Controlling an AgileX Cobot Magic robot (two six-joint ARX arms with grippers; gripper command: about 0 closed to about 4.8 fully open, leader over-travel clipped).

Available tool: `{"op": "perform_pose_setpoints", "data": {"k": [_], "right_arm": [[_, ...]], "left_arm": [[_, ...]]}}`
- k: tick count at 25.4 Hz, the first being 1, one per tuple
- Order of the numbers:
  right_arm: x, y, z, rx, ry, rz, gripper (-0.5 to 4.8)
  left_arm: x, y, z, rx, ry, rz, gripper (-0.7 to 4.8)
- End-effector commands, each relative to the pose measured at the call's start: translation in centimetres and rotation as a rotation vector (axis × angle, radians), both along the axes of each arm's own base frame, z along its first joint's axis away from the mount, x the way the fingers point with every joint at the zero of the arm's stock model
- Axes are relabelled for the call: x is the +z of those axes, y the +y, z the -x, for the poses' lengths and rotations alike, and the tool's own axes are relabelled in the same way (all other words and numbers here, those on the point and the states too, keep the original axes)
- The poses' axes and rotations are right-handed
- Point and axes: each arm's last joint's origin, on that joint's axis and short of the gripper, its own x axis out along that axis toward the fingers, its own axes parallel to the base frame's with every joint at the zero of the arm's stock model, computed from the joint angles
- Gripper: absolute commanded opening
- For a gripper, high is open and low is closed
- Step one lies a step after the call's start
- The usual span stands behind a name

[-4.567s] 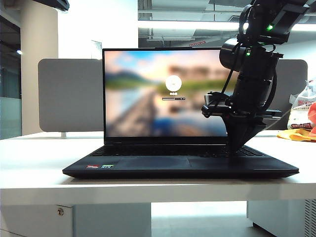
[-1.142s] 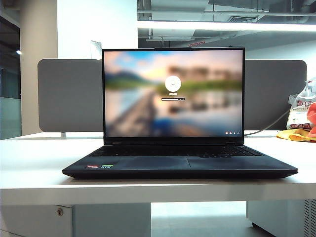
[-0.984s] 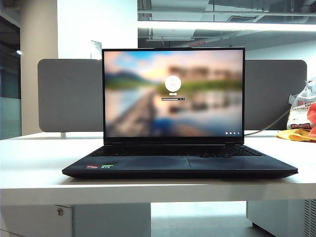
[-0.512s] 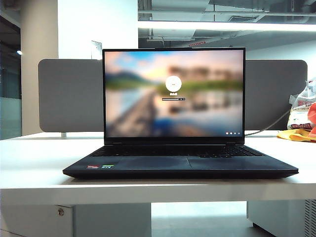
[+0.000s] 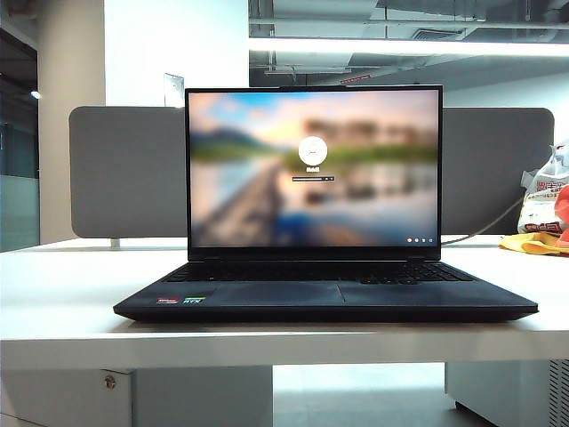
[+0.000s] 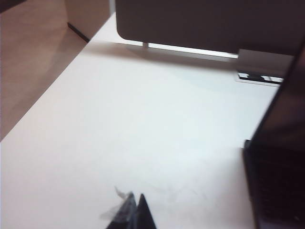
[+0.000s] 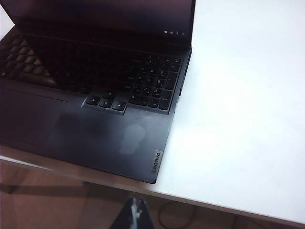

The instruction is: Open the lid of the laptop and use the keypad to enter the password "123".

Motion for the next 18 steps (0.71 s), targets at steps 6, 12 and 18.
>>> {"op": "perform_pose_setpoints", "data": {"k": [6,12,18], "right_arm": [[0.1,0.0,0.0,-0.001,-0.006,-0.006,-0.05],[0.1,0.0,0.0,-0.001,-0.006,-0.006,-0.05],[0.1,0.0,0.0,-0.001,-0.006,-0.006,-0.05]], "left_arm": [[-5.2,1.7,-0.7,-0.049,-0.115,-0.023,-0.02],[-9.5,2.7,0.2,-0.027,-0.148,-0.027,-0.02],[-11.8,3.0,1.2,0.010,-0.216,-0.053,-0.02]]}}
